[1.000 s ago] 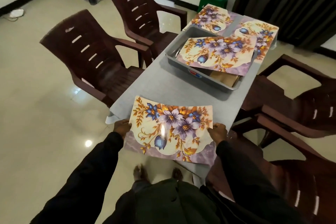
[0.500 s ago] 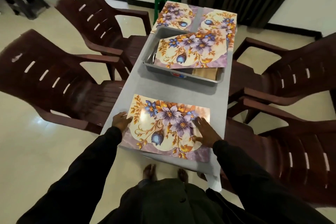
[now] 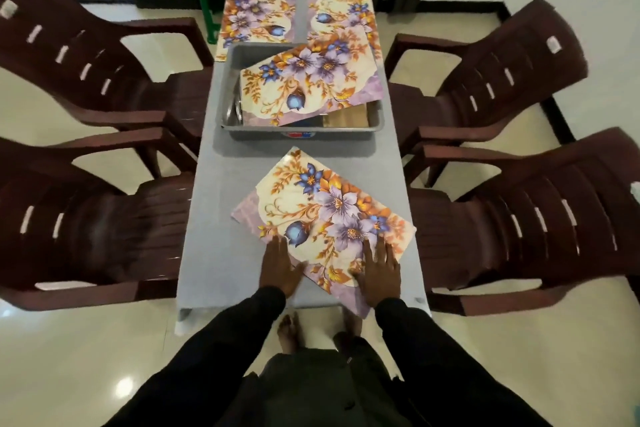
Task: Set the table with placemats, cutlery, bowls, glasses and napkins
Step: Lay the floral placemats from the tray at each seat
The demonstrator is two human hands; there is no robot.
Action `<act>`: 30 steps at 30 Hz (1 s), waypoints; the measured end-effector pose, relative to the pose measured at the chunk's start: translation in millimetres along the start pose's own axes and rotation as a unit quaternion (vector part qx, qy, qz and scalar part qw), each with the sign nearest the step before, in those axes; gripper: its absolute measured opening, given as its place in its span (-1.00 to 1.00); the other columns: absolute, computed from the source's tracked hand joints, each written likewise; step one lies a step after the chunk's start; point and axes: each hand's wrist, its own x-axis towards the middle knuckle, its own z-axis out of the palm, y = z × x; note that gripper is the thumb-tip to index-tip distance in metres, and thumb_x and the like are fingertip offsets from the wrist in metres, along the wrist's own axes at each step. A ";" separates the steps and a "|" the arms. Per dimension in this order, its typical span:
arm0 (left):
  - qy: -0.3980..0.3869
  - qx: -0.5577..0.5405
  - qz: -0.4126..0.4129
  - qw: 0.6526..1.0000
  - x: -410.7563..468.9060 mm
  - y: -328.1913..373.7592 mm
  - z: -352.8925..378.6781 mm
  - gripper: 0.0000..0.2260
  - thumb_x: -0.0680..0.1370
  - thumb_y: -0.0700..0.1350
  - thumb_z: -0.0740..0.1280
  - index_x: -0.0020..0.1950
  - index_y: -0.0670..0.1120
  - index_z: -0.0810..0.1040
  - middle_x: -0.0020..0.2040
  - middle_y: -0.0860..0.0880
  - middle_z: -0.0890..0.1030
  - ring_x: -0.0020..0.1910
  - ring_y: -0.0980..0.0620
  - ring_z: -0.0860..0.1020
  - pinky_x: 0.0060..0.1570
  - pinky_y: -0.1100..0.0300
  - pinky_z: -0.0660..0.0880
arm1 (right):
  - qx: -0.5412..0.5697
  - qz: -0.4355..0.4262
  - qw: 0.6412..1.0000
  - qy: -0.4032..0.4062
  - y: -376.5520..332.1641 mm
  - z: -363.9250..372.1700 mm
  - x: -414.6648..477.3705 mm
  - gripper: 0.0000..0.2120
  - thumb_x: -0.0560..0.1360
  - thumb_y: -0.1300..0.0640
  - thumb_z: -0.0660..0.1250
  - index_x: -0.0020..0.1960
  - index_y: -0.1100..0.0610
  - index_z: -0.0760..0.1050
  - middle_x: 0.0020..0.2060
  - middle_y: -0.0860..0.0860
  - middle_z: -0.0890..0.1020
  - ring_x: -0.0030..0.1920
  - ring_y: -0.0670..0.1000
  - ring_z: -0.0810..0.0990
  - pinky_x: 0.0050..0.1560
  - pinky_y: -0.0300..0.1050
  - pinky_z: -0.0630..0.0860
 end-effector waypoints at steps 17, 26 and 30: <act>-0.179 0.340 0.184 0.905 37.3 59.5 41.4 0.02 0.57 0.26 0.33 0.63 -0.17 -0.32 0.60 -0.27 -0.38 0.60 -0.29 -0.32 0.58 -0.18 -0.18 | 0.001 -0.061 0.998 -0.001 48.0 33.1 -89.3 -0.20 0.52 -0.13 0.43 0.61 0.12 0.18 0.57 0.30 0.19 0.49 0.38 0.34 0.37 0.31 0.43; -0.163 0.284 0.242 0.913 7.5 76.6 53.5 -0.15 0.64 0.10 0.31 0.65 -0.11 -0.22 0.62 -0.11 -0.30 0.64 -0.13 -0.24 0.59 -0.05 -0.15 | -0.033 -0.081 0.994 -0.066 60.1 6.9 -71.9 -0.12 0.24 0.18 0.69 0.49 -0.01 0.43 0.51 0.21 0.38 0.47 0.33 0.39 0.29 0.24 0.50; -0.168 0.267 0.252 0.915 -28.0 61.4 66.0 -0.03 0.54 0.27 0.39 0.65 -0.14 -0.13 0.61 -0.14 -0.23 0.58 -0.12 -0.28 0.58 -0.02 -0.12 | -0.038 -0.095 0.994 -0.028 64.3 -7.4 -60.4 -0.27 0.34 0.36 0.56 0.45 0.01 0.48 0.49 0.24 0.40 0.46 0.35 0.39 0.27 0.26 0.50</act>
